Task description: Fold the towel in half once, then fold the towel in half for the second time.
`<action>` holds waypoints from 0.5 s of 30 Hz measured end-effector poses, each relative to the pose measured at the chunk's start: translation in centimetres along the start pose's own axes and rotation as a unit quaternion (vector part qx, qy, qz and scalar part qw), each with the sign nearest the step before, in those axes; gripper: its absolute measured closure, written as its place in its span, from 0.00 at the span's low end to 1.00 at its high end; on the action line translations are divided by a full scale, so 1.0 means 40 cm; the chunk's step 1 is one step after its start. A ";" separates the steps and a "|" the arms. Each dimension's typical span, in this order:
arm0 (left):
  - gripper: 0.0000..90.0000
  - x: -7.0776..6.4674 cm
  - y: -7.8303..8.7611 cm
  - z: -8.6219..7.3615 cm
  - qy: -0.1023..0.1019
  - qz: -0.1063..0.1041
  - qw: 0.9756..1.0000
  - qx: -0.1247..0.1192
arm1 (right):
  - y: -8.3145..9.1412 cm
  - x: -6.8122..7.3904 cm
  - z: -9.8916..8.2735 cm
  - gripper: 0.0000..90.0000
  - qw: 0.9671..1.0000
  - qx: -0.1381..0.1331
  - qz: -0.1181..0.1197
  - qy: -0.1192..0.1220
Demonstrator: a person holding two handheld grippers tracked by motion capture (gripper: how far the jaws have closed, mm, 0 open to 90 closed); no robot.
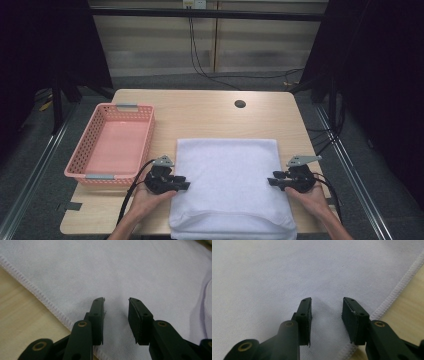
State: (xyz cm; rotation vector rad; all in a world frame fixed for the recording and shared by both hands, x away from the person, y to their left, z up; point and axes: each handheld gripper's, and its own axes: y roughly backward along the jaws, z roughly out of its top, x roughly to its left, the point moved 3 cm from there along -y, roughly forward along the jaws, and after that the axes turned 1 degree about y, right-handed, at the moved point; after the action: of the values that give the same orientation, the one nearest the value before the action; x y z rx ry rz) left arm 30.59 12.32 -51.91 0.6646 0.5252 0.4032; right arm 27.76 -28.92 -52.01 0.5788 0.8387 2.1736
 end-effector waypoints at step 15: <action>0.70 -0.068 0.017 -0.043 -0.025 -0.002 1.000 0.010 | 0.056 0.040 -0.054 0.72 1.000 0.020 0.009 0.004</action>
State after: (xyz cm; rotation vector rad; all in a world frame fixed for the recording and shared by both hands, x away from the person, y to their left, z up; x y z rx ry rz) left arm 27.29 12.25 -51.69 0.6909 0.4831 0.3780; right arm 24.38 -29.73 -51.67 0.6008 0.8853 2.1817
